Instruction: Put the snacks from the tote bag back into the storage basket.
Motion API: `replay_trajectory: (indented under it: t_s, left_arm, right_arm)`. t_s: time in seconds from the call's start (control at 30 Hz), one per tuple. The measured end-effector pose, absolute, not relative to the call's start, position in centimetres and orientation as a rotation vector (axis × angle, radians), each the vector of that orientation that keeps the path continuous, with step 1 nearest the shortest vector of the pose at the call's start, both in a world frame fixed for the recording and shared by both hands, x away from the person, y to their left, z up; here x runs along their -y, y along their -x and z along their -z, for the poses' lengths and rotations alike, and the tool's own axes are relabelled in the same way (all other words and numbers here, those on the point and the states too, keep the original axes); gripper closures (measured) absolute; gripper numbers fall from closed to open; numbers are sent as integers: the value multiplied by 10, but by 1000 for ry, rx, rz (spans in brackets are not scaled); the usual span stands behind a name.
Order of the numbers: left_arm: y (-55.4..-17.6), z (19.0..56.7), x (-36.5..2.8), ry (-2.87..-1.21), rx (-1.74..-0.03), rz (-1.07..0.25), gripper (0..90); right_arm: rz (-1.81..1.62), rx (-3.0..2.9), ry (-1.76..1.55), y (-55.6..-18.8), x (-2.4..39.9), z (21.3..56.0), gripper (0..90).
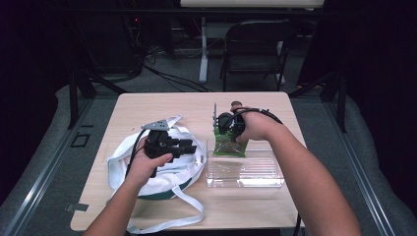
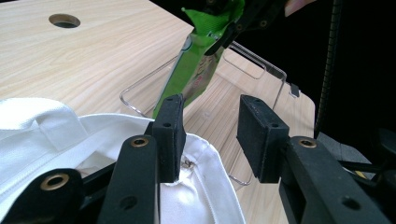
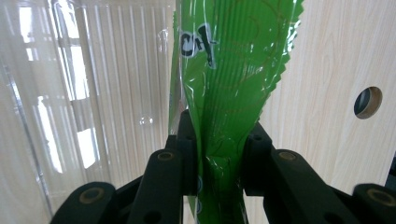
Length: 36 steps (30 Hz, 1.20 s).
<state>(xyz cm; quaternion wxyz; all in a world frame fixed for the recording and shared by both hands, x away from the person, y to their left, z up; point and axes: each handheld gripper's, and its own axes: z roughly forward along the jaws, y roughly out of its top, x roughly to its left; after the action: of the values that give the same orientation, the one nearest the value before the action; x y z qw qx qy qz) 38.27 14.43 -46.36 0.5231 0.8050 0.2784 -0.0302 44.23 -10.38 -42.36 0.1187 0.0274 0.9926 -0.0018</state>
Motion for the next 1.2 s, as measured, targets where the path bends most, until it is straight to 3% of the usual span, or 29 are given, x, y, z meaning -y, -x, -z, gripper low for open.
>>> replay_trajectory:
  t_s: [0.8,1.2]
  left_arm:
    - [-386,464,-154,-1901,-693,69,616]
    - [-385,464,-156,-1899,-701,64,617]
  right_arm:
    - [19,-2912,-32,-462,85,447,732]
    - [-14,-2872,-63,-465,85,448,626]
